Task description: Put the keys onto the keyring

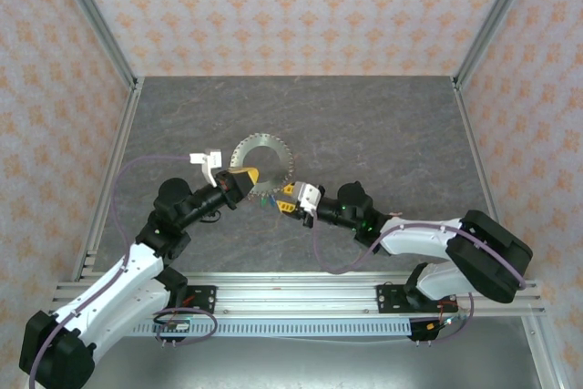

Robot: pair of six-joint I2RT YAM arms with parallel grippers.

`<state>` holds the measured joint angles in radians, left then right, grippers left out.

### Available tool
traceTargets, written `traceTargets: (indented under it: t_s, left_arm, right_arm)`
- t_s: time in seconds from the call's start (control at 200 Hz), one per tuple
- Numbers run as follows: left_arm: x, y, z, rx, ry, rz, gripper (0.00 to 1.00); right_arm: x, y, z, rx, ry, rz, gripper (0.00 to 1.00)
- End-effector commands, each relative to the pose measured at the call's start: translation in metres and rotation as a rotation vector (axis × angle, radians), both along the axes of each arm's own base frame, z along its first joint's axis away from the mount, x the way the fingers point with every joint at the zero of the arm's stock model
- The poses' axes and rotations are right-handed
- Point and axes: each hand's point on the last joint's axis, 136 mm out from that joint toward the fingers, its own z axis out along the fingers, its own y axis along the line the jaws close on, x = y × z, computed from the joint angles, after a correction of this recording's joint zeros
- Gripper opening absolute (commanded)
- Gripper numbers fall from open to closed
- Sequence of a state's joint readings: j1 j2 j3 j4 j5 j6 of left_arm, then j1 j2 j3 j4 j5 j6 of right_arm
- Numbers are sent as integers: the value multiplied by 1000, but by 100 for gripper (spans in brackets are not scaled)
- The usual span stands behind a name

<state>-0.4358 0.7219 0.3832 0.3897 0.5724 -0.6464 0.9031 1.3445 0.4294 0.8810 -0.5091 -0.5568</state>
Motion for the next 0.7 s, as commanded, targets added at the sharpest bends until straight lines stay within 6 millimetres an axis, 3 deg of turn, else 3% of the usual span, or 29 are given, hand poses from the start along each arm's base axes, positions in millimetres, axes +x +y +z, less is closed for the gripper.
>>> traceTargets:
  t_s: [0.0,0.05,0.155,0.25,0.385,0.47,0.556,0.616,0.691]
  left_arm:
    - [-4,3,21,-23,-83,0,0]
    - [-4,4,21,-16,-83,9,0]
    - [-6,6,23,-22,-96,19,0]
    - [-5,7,23,-23,-95,23,0]
    - [-6,7,23,-24,-96,23,0]
    - [-6,7,24,-25,-96,22,0]
    - [-5,6,24,-24,-96,20,0]
    - [-4,5,24,-23,-94,18,0]
    - [-2,5,24,-23,-91,18,0]
  right_arm:
    - [-25,11,17,37,-65,105,31]
    - [-29,10,21,43,-64,121,32]
    - [-39,8,6,-66,-32,174,34]
    - [-25,-2,4,-61,-46,64,32]
    - [-8,-20,22,32,-145,-85,31]
    - [-15,-15,27,29,-140,-30,31]
    - [-19,-12,51,85,-146,-10,27]
    - [-12,-14,67,150,-172,-66,27]
    - [4,-13,71,197,-176,-152,29]
